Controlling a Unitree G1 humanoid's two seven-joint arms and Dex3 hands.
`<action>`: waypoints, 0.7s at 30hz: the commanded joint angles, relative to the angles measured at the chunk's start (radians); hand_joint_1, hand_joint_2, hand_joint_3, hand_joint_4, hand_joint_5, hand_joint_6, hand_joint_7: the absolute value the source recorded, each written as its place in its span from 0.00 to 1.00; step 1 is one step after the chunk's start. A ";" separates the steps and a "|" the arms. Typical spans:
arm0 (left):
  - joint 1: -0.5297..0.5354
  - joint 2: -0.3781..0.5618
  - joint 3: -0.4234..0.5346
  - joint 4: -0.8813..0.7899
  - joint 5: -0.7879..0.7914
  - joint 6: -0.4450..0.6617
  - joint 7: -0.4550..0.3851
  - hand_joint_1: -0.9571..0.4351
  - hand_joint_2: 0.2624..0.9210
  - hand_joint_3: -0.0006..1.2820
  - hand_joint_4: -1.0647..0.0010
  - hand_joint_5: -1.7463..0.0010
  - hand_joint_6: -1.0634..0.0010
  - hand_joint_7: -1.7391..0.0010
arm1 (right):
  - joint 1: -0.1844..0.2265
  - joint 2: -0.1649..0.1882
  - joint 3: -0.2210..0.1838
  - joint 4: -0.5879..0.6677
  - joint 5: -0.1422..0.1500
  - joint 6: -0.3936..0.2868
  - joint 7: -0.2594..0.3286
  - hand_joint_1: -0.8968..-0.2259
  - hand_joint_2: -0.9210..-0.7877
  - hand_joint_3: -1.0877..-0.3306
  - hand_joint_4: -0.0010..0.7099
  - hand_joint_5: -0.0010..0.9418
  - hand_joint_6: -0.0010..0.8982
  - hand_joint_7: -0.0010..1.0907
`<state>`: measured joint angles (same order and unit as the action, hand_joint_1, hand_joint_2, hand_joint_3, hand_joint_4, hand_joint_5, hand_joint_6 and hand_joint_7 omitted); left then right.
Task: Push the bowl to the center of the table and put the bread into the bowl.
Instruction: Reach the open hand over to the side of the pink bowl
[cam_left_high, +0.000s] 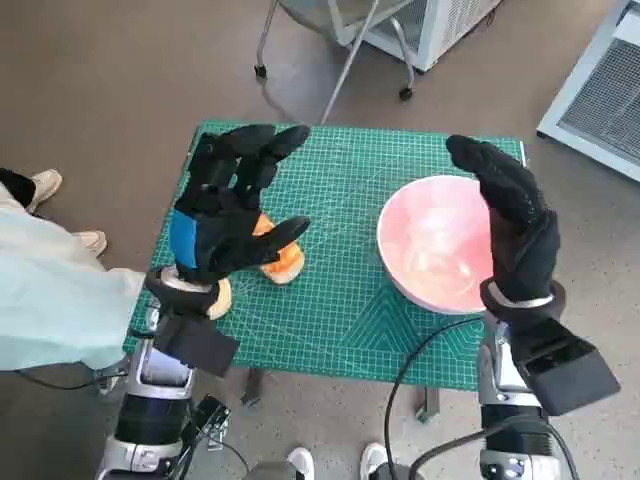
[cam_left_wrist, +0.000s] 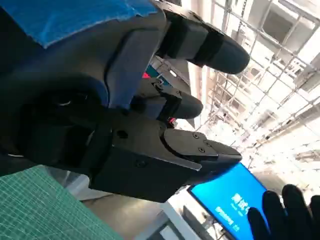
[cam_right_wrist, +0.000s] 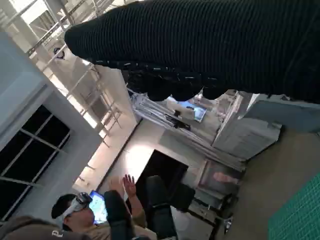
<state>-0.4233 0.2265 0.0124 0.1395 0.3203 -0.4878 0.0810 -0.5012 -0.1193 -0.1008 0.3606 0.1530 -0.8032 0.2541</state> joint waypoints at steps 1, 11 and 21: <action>-0.020 0.010 -0.006 0.006 0.000 0.010 -0.001 0.57 0.93 0.12 0.78 0.82 0.86 0.57 | 0.028 -0.010 -0.002 0.002 -0.003 0.017 0.000 0.47 0.00 0.38 0.48 0.01 0.01 0.76; -0.023 0.013 -0.010 0.006 -0.031 0.026 -0.030 0.57 0.94 0.11 0.79 0.84 0.88 0.56 | 0.040 -0.011 -0.001 -0.012 -0.011 0.021 -0.004 0.48 0.00 0.38 0.48 0.01 0.01 0.76; -0.032 0.006 -0.012 0.011 -0.038 0.032 -0.033 0.57 0.95 0.10 0.78 0.85 0.88 0.56 | 0.042 -0.054 -0.038 0.031 0.023 0.001 0.016 0.47 0.00 0.39 0.47 0.00 0.02 0.73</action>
<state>-0.4376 0.2334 0.0030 0.1463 0.2968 -0.4650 0.0501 -0.4869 -0.1480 -0.1169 0.3618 0.1566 -0.8004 0.2562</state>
